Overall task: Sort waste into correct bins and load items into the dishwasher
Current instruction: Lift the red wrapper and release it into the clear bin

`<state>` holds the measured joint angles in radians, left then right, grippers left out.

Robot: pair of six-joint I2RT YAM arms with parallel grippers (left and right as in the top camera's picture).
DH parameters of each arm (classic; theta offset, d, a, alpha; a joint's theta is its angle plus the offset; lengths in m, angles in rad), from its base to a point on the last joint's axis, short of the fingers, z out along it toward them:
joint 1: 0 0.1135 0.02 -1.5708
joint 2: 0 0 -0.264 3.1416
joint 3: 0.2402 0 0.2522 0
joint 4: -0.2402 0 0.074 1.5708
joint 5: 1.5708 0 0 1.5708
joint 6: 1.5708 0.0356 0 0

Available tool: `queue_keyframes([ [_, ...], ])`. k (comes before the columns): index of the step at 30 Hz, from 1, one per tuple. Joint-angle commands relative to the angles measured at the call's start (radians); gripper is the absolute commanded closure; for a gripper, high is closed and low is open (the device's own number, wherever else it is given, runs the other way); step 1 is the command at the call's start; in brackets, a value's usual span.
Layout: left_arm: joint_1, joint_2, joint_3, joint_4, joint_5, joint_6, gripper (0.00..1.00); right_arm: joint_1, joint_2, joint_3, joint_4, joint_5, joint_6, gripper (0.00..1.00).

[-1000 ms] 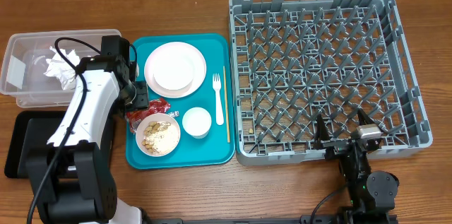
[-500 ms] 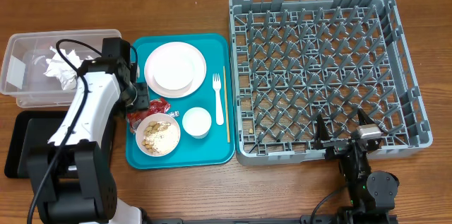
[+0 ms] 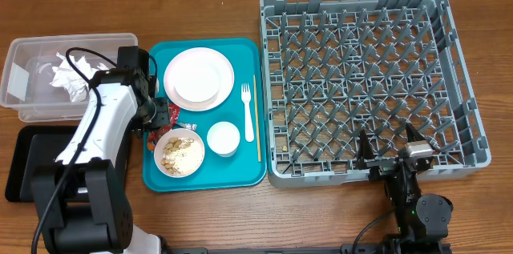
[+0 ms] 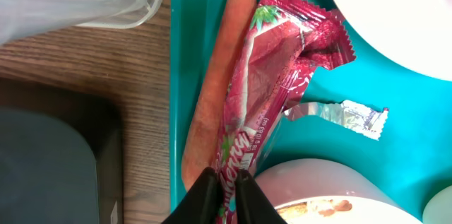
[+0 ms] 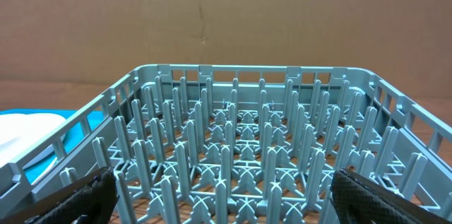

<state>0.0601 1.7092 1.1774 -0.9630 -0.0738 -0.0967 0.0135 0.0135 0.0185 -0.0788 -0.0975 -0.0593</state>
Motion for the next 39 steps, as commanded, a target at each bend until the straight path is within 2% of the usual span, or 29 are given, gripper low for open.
queue_keyframes([
  [1,-0.002,-0.009,-0.005,-0.006,-0.01,0.007,0.89,-0.003,-0.011,-0.011,0.004,0.003,0.003,0.0],
  [7,-0.002,-0.009,-0.005,-0.006,-0.003,0.003,0.9,-0.003,-0.011,-0.011,0.004,0.003,0.003,0.0],
  [11,-0.002,-0.009,-0.005,-0.006,-0.003,-0.02,0.96,-0.003,-0.011,-0.011,0.004,0.003,0.003,0.0],
  [14,-0.002,-0.009,-0.005,-0.008,-0.002,-0.02,0.96,-0.003,-0.011,-0.011,0.004,0.003,0.003,0.0],
  [18,-0.002,-0.01,0.017,-0.023,0.067,-0.019,0.96,-0.003,-0.011,-0.011,0.004,0.003,0.003,0.0],
  [22,-0.002,-0.01,0.14,-0.117,0.093,-0.018,0.96,-0.003,-0.011,-0.011,0.004,0.003,0.003,0.0],
  [23,-0.002,-0.01,0.218,-0.165,0.094,-0.018,0.96,-0.003,-0.011,-0.011,0.004,0.003,0.003,0.0],
  [29,-0.002,-0.01,0.444,-0.267,0.101,-0.023,0.96,-0.003,-0.011,-0.011,0.004,0.003,0.003,0.0],
  [34,0.011,-0.01,0.579,-0.278,0.08,-0.039,0.96,-0.003,-0.011,-0.011,0.004,0.003,0.003,0.0],
  [39,0.066,-0.01,0.603,-0.258,-0.013,-0.117,0.96,-0.003,-0.011,-0.011,0.004,0.003,0.003,0.0],
])
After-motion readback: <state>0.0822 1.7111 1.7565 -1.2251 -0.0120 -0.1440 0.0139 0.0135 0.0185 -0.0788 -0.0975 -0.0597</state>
